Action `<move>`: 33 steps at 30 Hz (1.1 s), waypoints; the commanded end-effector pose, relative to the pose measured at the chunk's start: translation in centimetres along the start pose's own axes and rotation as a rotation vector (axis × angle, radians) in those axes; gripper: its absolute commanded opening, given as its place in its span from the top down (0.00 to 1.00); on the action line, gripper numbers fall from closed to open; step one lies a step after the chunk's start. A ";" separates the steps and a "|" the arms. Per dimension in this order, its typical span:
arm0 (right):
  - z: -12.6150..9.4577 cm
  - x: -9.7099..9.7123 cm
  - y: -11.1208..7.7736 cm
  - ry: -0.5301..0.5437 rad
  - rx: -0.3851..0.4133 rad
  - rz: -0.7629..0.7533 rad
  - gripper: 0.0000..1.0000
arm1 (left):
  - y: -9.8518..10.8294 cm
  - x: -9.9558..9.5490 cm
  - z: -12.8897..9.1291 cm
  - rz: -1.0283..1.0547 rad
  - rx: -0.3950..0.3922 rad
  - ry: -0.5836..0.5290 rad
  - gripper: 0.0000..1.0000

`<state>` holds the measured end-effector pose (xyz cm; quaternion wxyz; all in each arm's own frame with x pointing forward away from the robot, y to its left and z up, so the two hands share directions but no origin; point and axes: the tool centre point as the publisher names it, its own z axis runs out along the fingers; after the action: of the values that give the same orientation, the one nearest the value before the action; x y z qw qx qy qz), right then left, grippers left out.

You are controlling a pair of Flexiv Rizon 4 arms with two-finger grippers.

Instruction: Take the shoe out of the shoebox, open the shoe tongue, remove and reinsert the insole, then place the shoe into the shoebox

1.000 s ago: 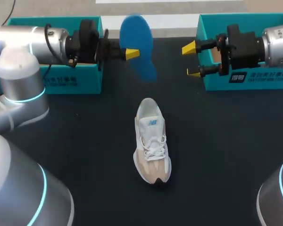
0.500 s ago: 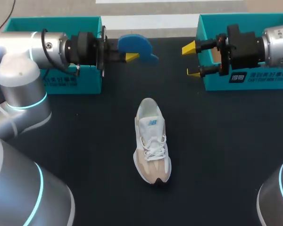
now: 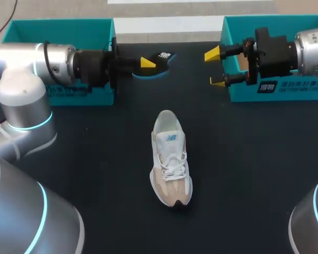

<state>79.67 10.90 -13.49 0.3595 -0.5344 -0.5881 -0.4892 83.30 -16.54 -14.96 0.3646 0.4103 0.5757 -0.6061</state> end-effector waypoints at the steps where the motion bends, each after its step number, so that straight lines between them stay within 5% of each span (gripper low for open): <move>1: 0.2 0.0 0.1 0.000 0.000 0.001 0.00 | 0.3 0.1 0.1 0.114 -0.046 0.010 1.00; 23: 0.2 0.0 0.1 0.000 0.000 0.001 0.00 | 2.8 1.6 -0.5 0.376 -0.237 -0.032 1.00; 33: 3.8 -0.8 1.0 0.016 0.095 0.062 0.00 | 3.3 2.3 0.0 0.468 -0.309 -0.068 1.00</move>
<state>79.41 12.70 -14.35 0.3950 -0.5360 -0.5839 -0.4644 85.72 -16.32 -18.12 0.5632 0.4593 0.5360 -0.4296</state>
